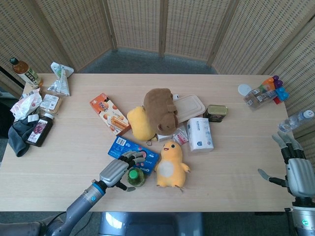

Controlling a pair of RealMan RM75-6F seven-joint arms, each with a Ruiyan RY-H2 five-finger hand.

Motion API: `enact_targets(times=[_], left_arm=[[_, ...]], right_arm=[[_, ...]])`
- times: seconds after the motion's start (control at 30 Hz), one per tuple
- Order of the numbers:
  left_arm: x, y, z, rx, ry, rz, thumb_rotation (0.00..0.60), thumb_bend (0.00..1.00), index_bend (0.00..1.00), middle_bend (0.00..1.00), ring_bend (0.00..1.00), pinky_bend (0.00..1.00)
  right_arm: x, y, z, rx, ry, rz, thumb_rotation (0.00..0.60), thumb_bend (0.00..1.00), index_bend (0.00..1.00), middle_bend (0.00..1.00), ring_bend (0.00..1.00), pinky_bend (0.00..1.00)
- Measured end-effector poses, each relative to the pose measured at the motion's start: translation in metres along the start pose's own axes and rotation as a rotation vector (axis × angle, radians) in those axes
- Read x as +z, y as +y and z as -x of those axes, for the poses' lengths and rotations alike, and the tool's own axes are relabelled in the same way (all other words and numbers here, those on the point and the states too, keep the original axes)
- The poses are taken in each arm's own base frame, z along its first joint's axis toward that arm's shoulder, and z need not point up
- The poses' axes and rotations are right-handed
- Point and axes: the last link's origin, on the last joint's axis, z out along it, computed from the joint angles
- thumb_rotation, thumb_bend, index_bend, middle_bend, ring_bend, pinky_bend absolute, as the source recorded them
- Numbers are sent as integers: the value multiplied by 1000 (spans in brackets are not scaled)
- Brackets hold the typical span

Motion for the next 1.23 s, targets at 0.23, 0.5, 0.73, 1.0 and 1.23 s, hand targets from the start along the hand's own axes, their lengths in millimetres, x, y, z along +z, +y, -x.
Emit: enact_targets(times=[0.23,0.5,0.73,1.0,1.23], left_arm=[[9,2,12,-53,64,-19,600,103,804,702,509,369],[4,8,-6,-45,122,11,600,126,818,715,513,372],[-8,22,-47,-16,197,61,600,132,817,710,513,377],[-21,56,-109,8,327,137,600,134,799,696,514,383],[-26,79,-141,36,405,175,600,136,799,696,518,383]], right_arm=[[0,1,-1,3,0,3,600,0,112,0,0,0],[0,2,-2,5,5,6,600,0,112,0,0,0],[-1,1,-3,2,6,8,600,0,112,0,0,0],[-1,0,-3,2,8,9,600,0,112,0,0,0],[-1,0,-4,5,12,10,600,0,112,0,0,0]])
